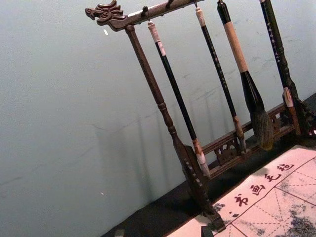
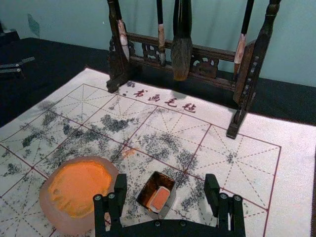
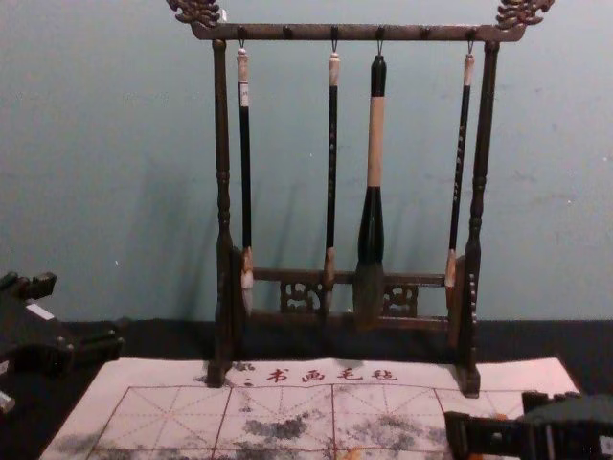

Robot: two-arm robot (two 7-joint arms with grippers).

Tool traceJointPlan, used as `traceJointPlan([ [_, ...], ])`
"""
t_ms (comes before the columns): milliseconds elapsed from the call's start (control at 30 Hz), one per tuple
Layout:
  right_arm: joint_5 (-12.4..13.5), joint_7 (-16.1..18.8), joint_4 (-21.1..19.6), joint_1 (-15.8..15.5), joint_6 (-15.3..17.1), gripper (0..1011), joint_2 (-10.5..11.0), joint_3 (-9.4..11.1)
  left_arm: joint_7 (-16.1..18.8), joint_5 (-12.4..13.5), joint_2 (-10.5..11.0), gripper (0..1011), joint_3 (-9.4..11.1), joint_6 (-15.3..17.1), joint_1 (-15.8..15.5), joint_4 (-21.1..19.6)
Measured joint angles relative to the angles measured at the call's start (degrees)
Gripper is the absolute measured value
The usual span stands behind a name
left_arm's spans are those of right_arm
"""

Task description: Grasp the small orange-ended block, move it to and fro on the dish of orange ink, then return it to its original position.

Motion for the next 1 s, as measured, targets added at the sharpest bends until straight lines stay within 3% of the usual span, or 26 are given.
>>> traceJointPlan([
  [467, -0.02, 0.07, 0.02, -0.01, 0.02, 966, -0.02, 0.05, 0.0, 0.0, 0.0, 1001, 0.0, 0.0, 0.0, 0.0],
  [667, 0.02, 0.03, 0.02, 0.02, 0.03, 818, 0.0, 0.0, 0.0, 0.0, 0.0, 1001, 0.0, 0.0, 0.0, 0.0],
  [1000, 0.07, -0.01, -0.02, 0.02, 0.03, 487, 0.05, -0.02, 0.0, 0.0, 0.0, 1001, 0.0, 0.0, 0.0, 0.0],
])
